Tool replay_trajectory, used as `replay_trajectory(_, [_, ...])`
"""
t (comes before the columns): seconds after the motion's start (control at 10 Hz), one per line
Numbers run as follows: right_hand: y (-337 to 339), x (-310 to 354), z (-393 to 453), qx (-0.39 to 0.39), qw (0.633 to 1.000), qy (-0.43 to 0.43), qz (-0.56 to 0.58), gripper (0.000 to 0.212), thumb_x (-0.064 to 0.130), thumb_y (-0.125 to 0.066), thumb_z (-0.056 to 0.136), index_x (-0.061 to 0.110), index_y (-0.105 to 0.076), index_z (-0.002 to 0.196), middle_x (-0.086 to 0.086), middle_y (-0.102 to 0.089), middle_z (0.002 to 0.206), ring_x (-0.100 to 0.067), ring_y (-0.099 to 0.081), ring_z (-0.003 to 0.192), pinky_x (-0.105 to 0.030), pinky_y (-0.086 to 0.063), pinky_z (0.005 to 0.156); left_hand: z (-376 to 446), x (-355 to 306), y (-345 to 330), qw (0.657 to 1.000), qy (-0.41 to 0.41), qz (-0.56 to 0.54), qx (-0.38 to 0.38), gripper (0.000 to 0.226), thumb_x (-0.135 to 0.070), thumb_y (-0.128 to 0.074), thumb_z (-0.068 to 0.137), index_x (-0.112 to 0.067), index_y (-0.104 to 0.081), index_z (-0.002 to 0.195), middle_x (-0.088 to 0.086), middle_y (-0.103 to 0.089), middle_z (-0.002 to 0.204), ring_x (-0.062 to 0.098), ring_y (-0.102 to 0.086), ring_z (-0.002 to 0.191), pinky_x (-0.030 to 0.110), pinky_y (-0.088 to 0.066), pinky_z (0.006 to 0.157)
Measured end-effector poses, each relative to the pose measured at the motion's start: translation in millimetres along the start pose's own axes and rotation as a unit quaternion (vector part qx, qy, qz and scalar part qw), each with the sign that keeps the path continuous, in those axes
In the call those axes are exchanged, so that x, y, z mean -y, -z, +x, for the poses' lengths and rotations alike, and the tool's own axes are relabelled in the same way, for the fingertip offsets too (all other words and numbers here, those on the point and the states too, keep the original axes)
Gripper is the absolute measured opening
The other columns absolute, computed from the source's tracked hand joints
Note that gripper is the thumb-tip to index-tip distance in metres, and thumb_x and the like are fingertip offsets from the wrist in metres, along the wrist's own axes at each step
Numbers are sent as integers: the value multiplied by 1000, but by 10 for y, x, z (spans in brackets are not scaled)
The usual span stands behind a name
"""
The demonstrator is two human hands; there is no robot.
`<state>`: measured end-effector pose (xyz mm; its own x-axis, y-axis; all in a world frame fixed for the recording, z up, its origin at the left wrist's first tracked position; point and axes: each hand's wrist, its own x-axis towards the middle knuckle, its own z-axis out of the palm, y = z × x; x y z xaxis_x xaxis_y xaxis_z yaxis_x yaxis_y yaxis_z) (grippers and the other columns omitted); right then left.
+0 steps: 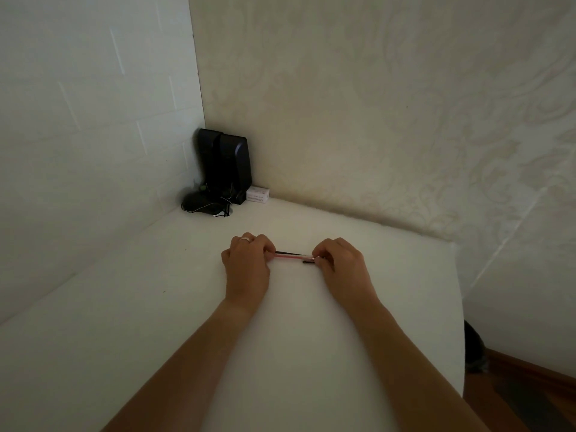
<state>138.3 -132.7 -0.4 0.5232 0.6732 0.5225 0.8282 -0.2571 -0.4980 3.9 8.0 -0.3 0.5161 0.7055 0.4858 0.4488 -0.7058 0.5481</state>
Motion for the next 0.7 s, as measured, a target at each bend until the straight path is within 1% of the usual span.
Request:
replay_trajectory(0.1, [7,-13,-6,-9,1000,-14,6,10,4,-68,86,14,-68,87,0,-61,83,-19,-56,78,-30,-49,73,-8,18,9,999,41,9,-14,21,-3,-63,85,-23,-66,86,-1,-57,95,20,-47,97,33,-27,76])
replay_trajectory(0.2, [4,-8,-5,-12,1000,-19,7,10,3,-68,86,13,-68,87,0,-60,82,-19,-56,77,-29,-48,73,-2,36,-1,998,56,23,-13,23,0,-63,85,-23,-65,88,2,-56,98,22,-46,99,33,-28,75])
replay_trajectory(0.4, [-17,-6,-7,-12,1000,-26,0,10,5,-66,87,15,-68,88,1,-60,83,-19,-57,79,-30,-50,73,14,51,-31,998,47,37,-13,23,1,-61,85,-21,-65,91,2,-56,97,23,-46,99,33,-31,75])
replay_trajectory(0.5, [-5,23,-22,-22,999,-25,0,10,4,-66,86,14,-68,90,1,-60,82,-19,-57,77,-33,-52,73,-18,47,-25,998,37,52,-13,20,0,-61,86,-19,-64,92,4,-56,97,24,-46,97,33,-33,74])
replay_trajectory(0.6, [12,61,-22,-15,999,-34,12,15,4,-64,87,14,-66,97,-1,-62,87,-20,-59,80,-36,-54,76,-17,17,12,998,38,54,-7,17,-2,-59,88,-17,-62,96,7,-58,99,26,-47,96,36,-39,73])
replay_trajectory(0.7, [77,98,-34,-7,996,-77,51,15,9,-65,89,15,-65,103,-1,-64,94,-16,-61,83,-37,-56,81,-64,3,30,999,28,31,-23,24,3,-59,86,-13,-60,103,10,-57,104,29,-51,98,39,-44,75])
